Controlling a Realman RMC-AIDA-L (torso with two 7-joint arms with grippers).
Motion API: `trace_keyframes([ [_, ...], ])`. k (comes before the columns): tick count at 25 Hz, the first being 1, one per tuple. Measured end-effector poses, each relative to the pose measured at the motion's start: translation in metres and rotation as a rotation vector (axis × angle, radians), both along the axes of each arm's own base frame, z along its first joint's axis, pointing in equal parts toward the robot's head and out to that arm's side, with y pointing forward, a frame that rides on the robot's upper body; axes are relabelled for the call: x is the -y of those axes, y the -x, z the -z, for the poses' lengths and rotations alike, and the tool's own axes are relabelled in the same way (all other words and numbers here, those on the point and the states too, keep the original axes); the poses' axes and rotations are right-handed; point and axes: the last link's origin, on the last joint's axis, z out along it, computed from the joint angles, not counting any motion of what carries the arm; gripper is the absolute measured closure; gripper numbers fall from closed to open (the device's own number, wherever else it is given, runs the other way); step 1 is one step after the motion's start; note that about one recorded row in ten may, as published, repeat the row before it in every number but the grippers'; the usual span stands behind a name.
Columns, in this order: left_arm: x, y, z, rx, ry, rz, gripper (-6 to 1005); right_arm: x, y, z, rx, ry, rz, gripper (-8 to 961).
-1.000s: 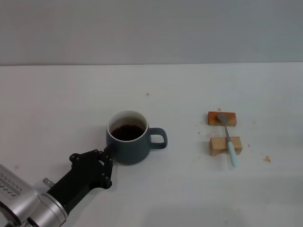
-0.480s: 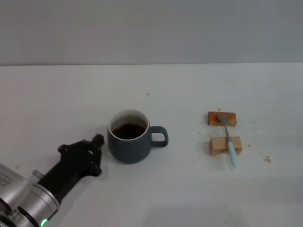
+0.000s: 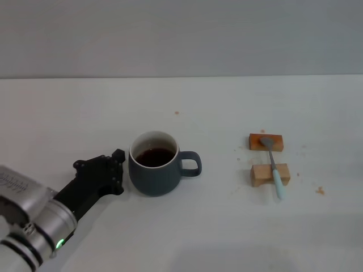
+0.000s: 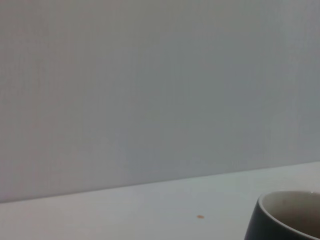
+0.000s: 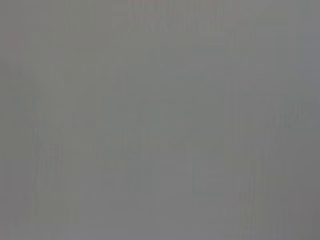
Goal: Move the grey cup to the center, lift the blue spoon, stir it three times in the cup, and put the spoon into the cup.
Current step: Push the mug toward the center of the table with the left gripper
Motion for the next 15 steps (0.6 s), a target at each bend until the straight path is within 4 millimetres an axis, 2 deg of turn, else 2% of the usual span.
trace_keyframes([
  [8,-0.008,-0.013,0.008,0.004,0.042,0.030,1001,-0.001,0.000,-0.001,0.004,-0.001,0.004,137],
  [15,-0.007,-0.015,0.011,0.002,0.054,0.038,1001,-0.005,0.002,-0.001,0.007,-0.001,-0.002,137],
])
